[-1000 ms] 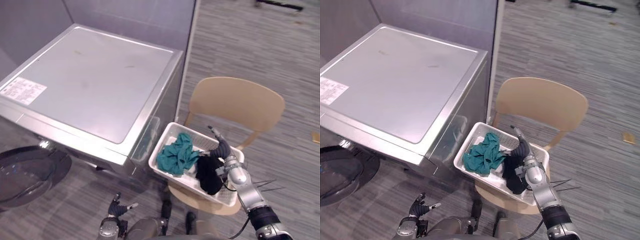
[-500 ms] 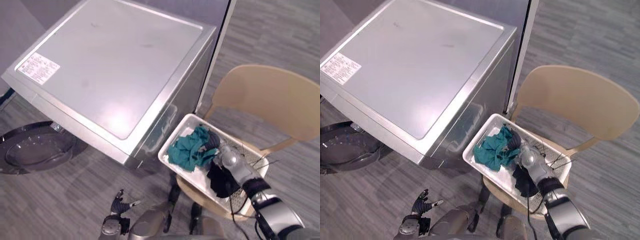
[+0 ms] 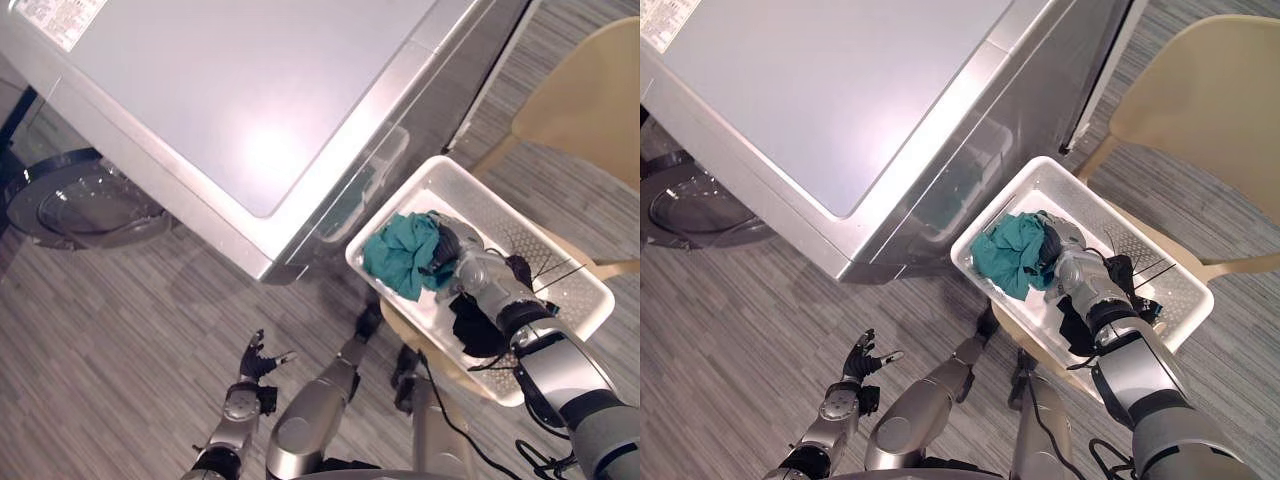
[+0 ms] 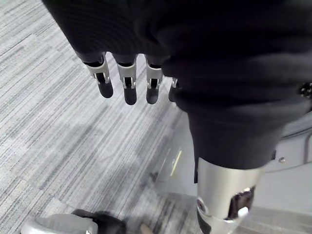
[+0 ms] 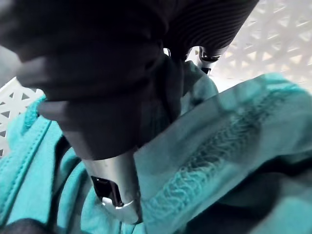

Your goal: Pick up the laundry basket with both hands and put the clothes into the washing machine.

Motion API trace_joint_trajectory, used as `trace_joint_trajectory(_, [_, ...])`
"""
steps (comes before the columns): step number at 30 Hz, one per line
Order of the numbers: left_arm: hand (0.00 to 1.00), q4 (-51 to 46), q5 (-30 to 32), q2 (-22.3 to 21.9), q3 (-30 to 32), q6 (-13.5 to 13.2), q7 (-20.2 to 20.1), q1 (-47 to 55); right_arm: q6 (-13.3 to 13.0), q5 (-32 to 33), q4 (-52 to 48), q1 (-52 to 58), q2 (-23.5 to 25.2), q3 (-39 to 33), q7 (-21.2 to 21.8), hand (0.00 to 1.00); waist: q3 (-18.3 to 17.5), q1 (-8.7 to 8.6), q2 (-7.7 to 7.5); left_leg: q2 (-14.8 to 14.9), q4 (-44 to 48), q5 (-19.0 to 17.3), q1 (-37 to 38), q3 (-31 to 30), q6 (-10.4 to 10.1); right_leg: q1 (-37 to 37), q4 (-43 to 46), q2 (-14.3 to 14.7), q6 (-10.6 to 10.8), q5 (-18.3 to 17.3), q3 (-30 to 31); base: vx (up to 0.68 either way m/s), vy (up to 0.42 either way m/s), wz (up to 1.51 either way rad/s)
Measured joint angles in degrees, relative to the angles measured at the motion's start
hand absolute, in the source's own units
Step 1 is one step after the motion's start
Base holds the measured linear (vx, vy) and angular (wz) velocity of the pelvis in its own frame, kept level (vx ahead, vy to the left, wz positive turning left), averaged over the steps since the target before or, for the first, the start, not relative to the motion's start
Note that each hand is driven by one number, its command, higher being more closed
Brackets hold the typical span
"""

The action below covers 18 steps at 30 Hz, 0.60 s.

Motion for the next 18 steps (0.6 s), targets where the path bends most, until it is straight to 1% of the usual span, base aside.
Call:
trace_joint_trajectory(2, [0.00, 0.0, 0.0, -0.2, -0.4, 0.0, 0.1, -0.1, 0.0, 3.1, 0.0, 0.1, 0.7, -0.3, 0.0, 1.00, 0.0, -0.04, -0.04, 0.2, 0.0, 0.2, 0.1, -0.2, 0.0, -0.2, 0.6, 0.1, -0.5, -0.3, -0.1, -0.02, -0.155, 0.06])
trace_joint_trajectory(3, [0.00, 0.0, 0.0, -0.3, -0.6, 0.0, 0.1, -0.1, 0.1, 5.9, -0.3, 0.3, 1.1, -0.6, 0.0, 1.00, 0.0, -0.07, -0.05, 0.4, 0.0, 0.2, 0.1, -0.2, 0.0, -0.2, 0.6, 0.4, -0.5, -0.3, 0.0, -0.01, -0.167, 0.01])
trace_joint_trajectory(4, [0.00, 0.0, 0.0, -0.4, -0.6, 0.1, 0.1, -0.2, 0.1, 8.6, -1.2, 0.9, 1.4, -2.0, 0.0, 1.00, 0.1, -0.13, -0.11, 0.7, 0.0, 0.2, 0.2, -0.2, 0.0, -0.1, 0.6, 0.6, -0.5, -0.3, 0.1, 0.00, -0.138, -0.02])
trace_joint_trajectory(5, [0.00, 0.0, 0.0, -0.4, -0.5, 0.1, 0.0, -0.2, 0.2, 9.4, -2.4, 1.5, 1.5, -3.1, 0.0, 1.00, 0.1, -0.15, -0.16, 0.8, 0.0, 0.2, 0.3, -0.2, 0.0, 0.0, 0.5, 0.7, -0.5, -0.3, 0.1, 0.00, -0.132, -0.04])
trace_joint_trajectory(7, [0.00, 0.1, 0.0, -0.4, -0.5, 0.4, 0.0, -0.1, 0.2, 13.8, -9.6, 4.7, 1.6, -8.1, -0.1, 1.00, 0.2, -0.32, -0.36, 1.4, -0.6, 0.2, 1.3, 0.1, 0.0, 0.9, 0.0, 1.3, -0.9, -0.1, 0.4, -0.01, -0.120, -0.09])
trace_joint_trajectory(8, [0.00, 0.0, 0.0, -0.4, -0.4, 0.5, 0.0, -0.1, 0.2, 14.6, -11.9, 5.5, 1.6, -9.4, -0.2, 1.00, 0.2, -0.31, -0.39, 1.7, -0.9, 0.2, 1.8, 0.3, 0.0, 1.4, -0.4, 1.6, -1.1, 0.1, 0.6, -0.01, -0.097, -0.20])
trace_joint_trajectory(9, [0.00, 0.0, 0.0, -0.4, -0.1, 0.6, 0.0, -0.1, 0.0, 17.0, -16.5, 7.3, 2.1, -11.7, -0.4, 1.00, 0.2, -0.40, -0.71, 2.2, -1.3, 0.2, 2.6, 0.8, 0.0, 2.3, -1.4, 2.1, -1.5, 0.6, 1.0, -0.01, -0.079, -0.23])
trace_joint_trajectory(10, [0.00, 0.0, 0.1, -0.4, 0.6, 0.6, 0.0, -0.1, -0.6, 20.4, -20.7, 9.0, 2.5, -13.5, -0.7, 1.00, 0.0, -0.86, -1.10, 2.6, -1.6, 0.2, 3.2, 1.1, 0.0, 3.1, -2.3, 2.6, -1.4, 1.1, 1.3, -0.01, -0.082, -0.22])
trace_joint_trajectory(11, [0.00, 0.0, 0.1, -0.4, 1.2, 0.7, 0.0, 0.0, -1.0, 21.9, -23.0, 10.0, 3.0, -14.4, -0.9, 1.00, -0.1, -1.13, -1.38, 2.8, -2.0, 0.2, 3.6, 1.2, 0.0, 3.4, -2.9, 2.8, -1.4, 1.3, 1.4, -0.02, -0.073, -0.16])
trace_joint_trajectory(12, [0.00, 0.0, 0.2, -0.2, 1.8, 0.9, 0.0, 0.2, -2.0, 25.1, -27.3, 12.5, 4.1, -16.0, -1.3, 1.00, -0.5, -1.92, -2.23, 3.0, -2.2, 0.2, 3.9, 1.3, -0.1, 4.0, -3.7, 3.1, -1.5, 1.7, 1.6, -0.01, -0.054, -0.08])
trace_joint_trajectory(13, [0.00, 0.0, 0.2, -0.1, 1.9, 1.0, -0.1, 0.2, -2.2, 25.7, -28.2, 13.1, 4.5, -16.3, -1.3, 1.00, -0.6, -2.00, -2.40, 3.1, -2.2, 0.2, 4.1, 1.4, -0.1, 4.2, -3.9, 3.2, -1.5, 1.8, 1.6, 0.00, -0.042, -0.14])
trace_joint_trajectory(14, [0.00, 0.0, 0.6, 0.2, 2.1, 1.4, -0.2, 0.6, -3.0, 29.6, -33.0, 16.6, 6.1, -17.7, -1.2, 1.00, -1.4, -3.09, -3.81, 3.2, -2.2, 0.1, 4.7, 2.0, -0.2, 5.1, -4.8, 3.4, -1.4, 2.2, 2.2, 0.01, -0.027, -0.17])
trace_joint_trajectory(15, [0.00, 0.0, 0.6, 0.1, 2.3, 1.7, -0.3, 1.1, -3.7, 31.9, -37.1, 19.7, 7.5, -18.7, -1.0, 1.00, -2.2, -3.46, -4.86, 3.3, -2.2, 0.0, 5.4, 2.6, -0.3, 6.0, -5.5, 3.6, -1.3, 2.5, 2.7, 0.01, -0.019, -0.24])
trace_joint_trajectory(16, [0.00, 0.0, 0.7, 0.1, 2.4, 1.7, -0.3, 1.5, -4.3, 33.0, -39.0, 21.3, 8.3, -19.2, -0.7, 1.00, -2.6, -3.56, -5.48, 3.4, -2.2, 0.0, 5.8, 2.9, -0.2, 6.4, -5.9, 3.7, -1.2, 2.7, 3.2, 0.01, -0.005, -0.38])
trace_joint_trajectory(18, [0.00, 0.1, 0.8, 0.2, 3.1, 1.9, -0.4, 2.8, -5.9, 36.3, -47.0, 27.3, 10.6, -20.0, 1.1, 1.00, -3.9, -4.25, -7.25, 3.8, -2.2, -1.1, 8.2, 5.2, 0.5, 8.7, -7.2, 4.2, -0.9, 3.3, 5.5, 0.00, 0.013, -0.51])
